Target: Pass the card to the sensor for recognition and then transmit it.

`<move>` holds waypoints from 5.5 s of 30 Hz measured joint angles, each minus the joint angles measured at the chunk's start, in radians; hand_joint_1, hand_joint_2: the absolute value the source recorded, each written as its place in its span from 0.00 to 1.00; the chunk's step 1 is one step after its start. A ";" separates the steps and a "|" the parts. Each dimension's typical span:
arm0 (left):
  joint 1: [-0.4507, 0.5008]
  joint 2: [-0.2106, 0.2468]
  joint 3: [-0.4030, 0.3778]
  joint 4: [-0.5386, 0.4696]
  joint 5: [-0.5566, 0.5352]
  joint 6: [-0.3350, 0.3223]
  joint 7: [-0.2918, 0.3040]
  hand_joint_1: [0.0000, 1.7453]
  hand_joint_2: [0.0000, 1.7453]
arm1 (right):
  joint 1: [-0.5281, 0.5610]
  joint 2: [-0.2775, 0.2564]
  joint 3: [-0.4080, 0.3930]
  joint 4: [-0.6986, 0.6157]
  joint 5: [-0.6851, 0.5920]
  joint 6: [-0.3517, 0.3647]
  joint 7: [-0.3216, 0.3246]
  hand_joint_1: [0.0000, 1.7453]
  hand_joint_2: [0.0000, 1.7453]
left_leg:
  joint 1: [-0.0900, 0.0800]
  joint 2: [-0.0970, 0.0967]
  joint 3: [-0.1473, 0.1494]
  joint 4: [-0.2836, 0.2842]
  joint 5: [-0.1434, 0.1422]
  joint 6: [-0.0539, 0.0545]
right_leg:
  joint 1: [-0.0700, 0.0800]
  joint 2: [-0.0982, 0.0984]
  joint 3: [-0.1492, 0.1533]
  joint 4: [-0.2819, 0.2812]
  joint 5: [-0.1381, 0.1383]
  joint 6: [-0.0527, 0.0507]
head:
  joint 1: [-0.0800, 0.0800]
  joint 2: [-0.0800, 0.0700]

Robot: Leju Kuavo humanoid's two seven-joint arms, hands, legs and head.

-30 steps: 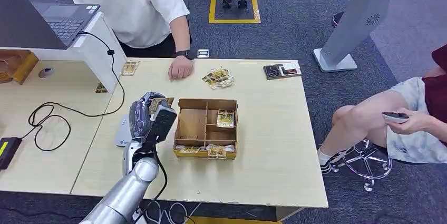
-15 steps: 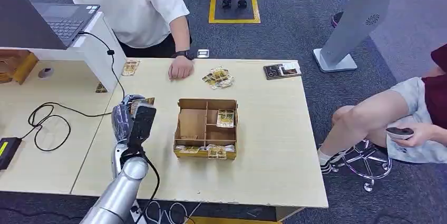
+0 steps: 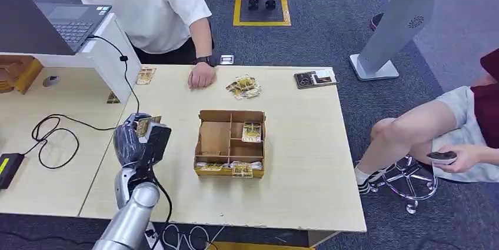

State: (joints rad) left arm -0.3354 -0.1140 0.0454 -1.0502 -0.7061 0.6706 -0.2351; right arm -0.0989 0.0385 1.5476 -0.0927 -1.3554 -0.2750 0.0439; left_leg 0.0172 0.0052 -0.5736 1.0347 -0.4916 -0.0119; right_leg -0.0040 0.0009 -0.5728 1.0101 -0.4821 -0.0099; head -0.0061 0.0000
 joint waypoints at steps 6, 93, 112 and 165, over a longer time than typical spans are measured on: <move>0.015 0.002 0.001 0.000 -0.010 0.000 0.062 1.00 1.00 | 0.000 0.000 0.000 0.000 0.000 0.002 0.001 0.00 1.00 | 0.000 0.000 0.000 0.000 0.000 0.000 | 0.000 0.000 0.000 0.000 0.000 0.000 | 0.000 0.000; -0.163 0.082 0.161 0.402 -0.217 0.000 0.136 1.00 1.00 | -0.003 -0.001 0.000 -0.003 0.042 0.002 -0.008 0.00 1.00 | 0.000 0.000 0.000 0.000 0.000 0.000 | 0.000 0.000 0.000 0.001 0.000 0.000 | 0.000 0.000; -0.058 -0.189 0.518 -0.113 -0.499 0.000 -0.360 1.00 1.00 | -0.003 -0.001 0.000 -0.003 0.056 0.003 -0.011 0.00 1.00 | 0.000 0.000 0.000 0.000 0.000 0.000 | 0.000 0.000 0.000 0.000 0.000 0.000 | 0.000 0.000; -0.147 -0.049 -0.093 0.032 -0.724 0.000 0.209 0.00 1.00 | -0.005 -0.010 0.000 -0.011 0.092 0.016 -0.013 0.00 1.00 | 0.000 0.000 0.000 0.001 0.001 0.000 | 0.000 0.000 0.000 0.000 0.001 0.000 | 0.000 0.000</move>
State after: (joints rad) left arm -0.4819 -0.1629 -0.0481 -1.0182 -1.4297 0.6710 -0.0260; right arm -0.1043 0.0290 1.5476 -0.1034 -1.2638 -0.2590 0.0309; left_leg 0.0172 0.0052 -0.5740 1.0354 -0.4911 -0.0117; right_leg -0.0041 0.0010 -0.5732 1.0105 -0.4814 -0.0102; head -0.0061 0.0000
